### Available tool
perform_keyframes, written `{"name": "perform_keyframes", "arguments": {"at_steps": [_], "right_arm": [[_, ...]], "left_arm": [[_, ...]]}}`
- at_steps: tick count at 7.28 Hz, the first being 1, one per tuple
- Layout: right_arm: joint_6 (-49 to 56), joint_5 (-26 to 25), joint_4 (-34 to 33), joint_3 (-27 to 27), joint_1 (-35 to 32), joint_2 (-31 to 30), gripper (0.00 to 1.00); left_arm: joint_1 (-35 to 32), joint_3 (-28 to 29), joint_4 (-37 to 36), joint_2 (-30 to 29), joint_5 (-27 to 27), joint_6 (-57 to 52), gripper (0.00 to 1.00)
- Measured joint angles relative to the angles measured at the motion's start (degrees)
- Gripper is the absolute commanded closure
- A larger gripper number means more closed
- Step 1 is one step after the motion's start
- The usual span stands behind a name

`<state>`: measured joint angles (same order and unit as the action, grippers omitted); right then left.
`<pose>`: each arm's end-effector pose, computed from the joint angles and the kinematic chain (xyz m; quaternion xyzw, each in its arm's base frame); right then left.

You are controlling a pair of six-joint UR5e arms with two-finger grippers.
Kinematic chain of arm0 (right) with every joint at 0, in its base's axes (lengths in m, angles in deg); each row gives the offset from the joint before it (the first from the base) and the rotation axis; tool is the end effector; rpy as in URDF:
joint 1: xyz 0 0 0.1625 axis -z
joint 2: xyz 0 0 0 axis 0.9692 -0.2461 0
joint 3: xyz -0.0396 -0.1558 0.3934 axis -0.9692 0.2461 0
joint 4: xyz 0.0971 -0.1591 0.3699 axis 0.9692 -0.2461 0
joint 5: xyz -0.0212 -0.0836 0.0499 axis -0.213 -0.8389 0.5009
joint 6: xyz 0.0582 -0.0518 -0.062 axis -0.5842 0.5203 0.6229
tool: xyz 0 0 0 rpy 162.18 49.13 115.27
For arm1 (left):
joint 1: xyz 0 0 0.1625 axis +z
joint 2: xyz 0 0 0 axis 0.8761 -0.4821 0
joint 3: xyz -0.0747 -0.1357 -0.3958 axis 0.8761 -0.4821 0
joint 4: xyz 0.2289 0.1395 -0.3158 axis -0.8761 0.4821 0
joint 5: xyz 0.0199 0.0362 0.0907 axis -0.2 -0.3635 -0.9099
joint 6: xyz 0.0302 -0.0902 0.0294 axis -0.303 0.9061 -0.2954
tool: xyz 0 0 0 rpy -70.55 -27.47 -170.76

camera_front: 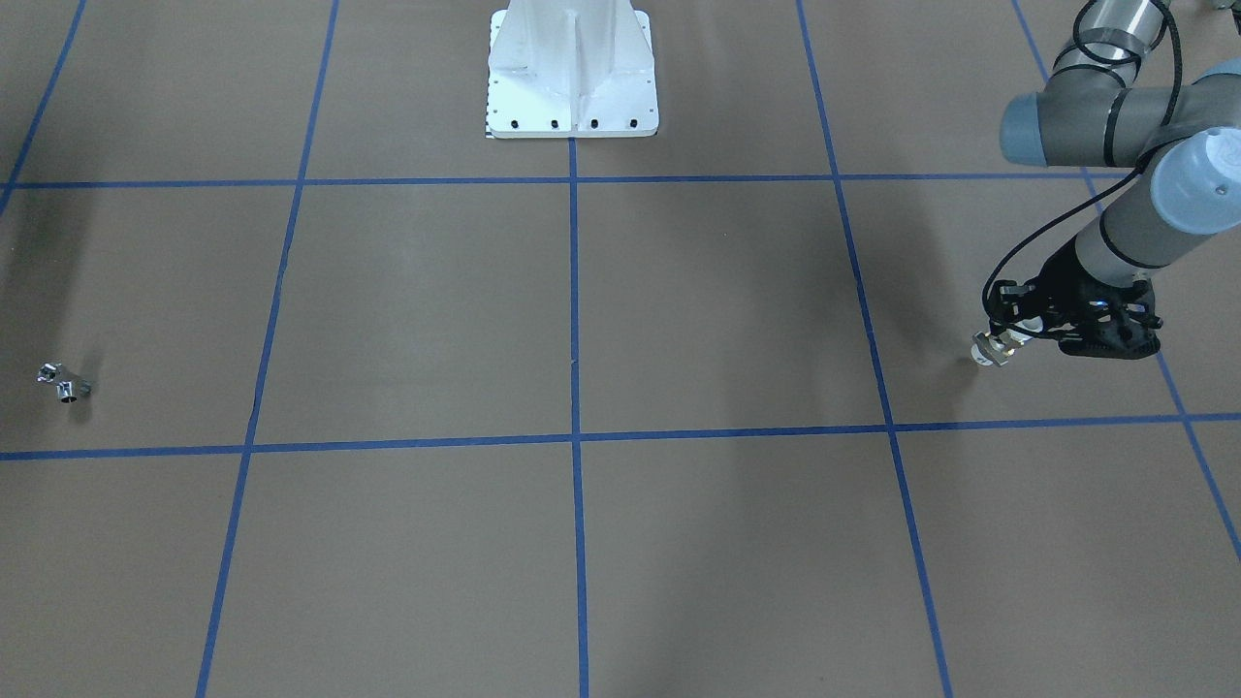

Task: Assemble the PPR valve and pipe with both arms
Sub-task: 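Carry the white PPR valve with the left gripper to the table center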

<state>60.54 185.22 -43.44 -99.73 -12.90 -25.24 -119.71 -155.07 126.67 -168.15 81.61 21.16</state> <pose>0.0468 -0.4709 0.6235 0.0244 -0.4155 -0.0609 0.9072 0.2346 -0.5239 0.4993 0.0065 0.3692 0.0605 0.9274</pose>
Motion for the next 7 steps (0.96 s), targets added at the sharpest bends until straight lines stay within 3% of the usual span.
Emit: {"name": "perform_keyframes", "arguments": {"at_steps": [2,4,7], "right_arm": [[0.0,0.0,0.0,0.0,0.0,-0.1,0.01],[0.0,0.2,0.0,0.0,0.0,0.2,0.01],[-0.1,-1.1,0.0,-0.1,0.1,1.0,0.01]], "left_arm": [[0.3,-4.2,-11.5,-7.4,-0.6,2.7,1.0],[6.4,-4.7,-25.4,-21.8,-4.4,10.5,1.0],[15.9,7.9,-30.1,-43.0,-7.9,20.5,1.0]]}}
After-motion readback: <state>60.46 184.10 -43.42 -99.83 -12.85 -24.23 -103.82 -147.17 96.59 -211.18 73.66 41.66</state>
